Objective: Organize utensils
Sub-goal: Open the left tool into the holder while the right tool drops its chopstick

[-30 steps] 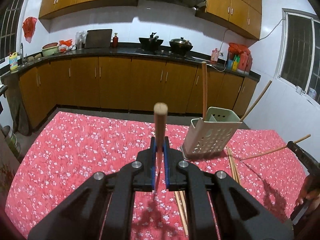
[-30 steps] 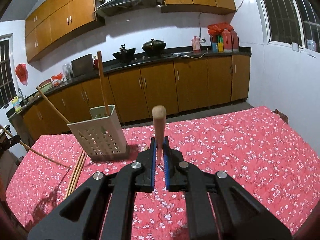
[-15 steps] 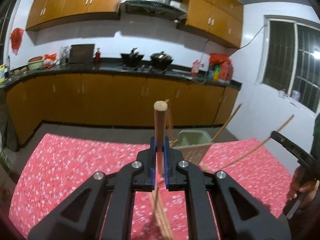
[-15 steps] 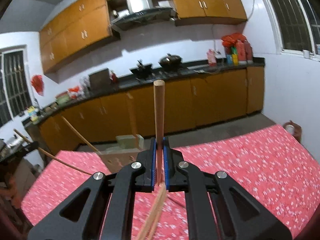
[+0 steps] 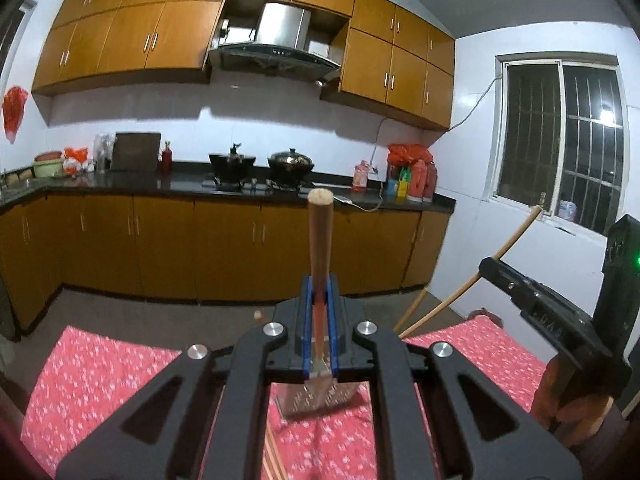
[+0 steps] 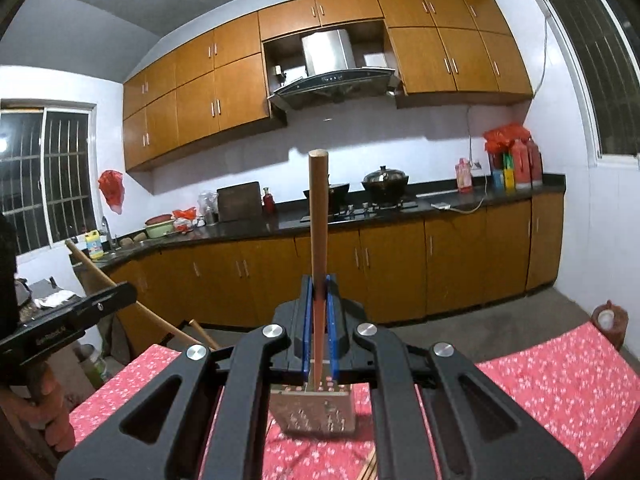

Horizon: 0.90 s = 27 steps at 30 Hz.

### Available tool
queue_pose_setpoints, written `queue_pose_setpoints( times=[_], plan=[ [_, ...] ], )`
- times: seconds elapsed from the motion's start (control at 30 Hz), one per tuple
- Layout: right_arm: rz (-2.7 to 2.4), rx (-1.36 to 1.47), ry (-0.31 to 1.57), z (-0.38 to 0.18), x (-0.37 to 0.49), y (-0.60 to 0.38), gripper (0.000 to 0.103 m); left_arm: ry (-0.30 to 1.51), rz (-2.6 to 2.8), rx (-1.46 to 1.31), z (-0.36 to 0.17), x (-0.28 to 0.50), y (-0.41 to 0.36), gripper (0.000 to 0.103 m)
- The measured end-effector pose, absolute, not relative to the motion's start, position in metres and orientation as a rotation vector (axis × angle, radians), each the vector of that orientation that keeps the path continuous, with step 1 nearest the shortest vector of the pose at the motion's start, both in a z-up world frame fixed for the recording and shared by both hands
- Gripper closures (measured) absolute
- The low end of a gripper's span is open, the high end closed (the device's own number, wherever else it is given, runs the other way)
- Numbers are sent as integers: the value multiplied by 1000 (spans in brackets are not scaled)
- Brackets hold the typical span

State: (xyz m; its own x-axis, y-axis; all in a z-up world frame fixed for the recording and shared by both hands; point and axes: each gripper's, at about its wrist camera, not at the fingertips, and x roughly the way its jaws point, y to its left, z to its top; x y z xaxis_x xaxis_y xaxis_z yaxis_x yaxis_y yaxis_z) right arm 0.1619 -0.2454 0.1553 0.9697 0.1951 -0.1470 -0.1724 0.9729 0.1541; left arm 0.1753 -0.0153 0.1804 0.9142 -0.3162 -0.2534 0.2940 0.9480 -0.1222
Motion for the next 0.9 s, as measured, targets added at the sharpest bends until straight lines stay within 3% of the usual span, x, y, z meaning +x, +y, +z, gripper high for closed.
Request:
queue_pose_setpoints(
  times=[0.67,0.77,0.83,0.9],
  plan=[
    [178,121,331,107,217,-222,95,423,-284,-109,112,237,-28,95],
    [178,126,324,110,212,-224,89,407,-283,-118,117,234,-26,93],
    [178,131,315,113,209,-224,79,395,-284,-127,121,231,-24,91],
    [181,134,298,119,202,-226,79,383,-282,-136,124,226,-21,90]
  ],
)
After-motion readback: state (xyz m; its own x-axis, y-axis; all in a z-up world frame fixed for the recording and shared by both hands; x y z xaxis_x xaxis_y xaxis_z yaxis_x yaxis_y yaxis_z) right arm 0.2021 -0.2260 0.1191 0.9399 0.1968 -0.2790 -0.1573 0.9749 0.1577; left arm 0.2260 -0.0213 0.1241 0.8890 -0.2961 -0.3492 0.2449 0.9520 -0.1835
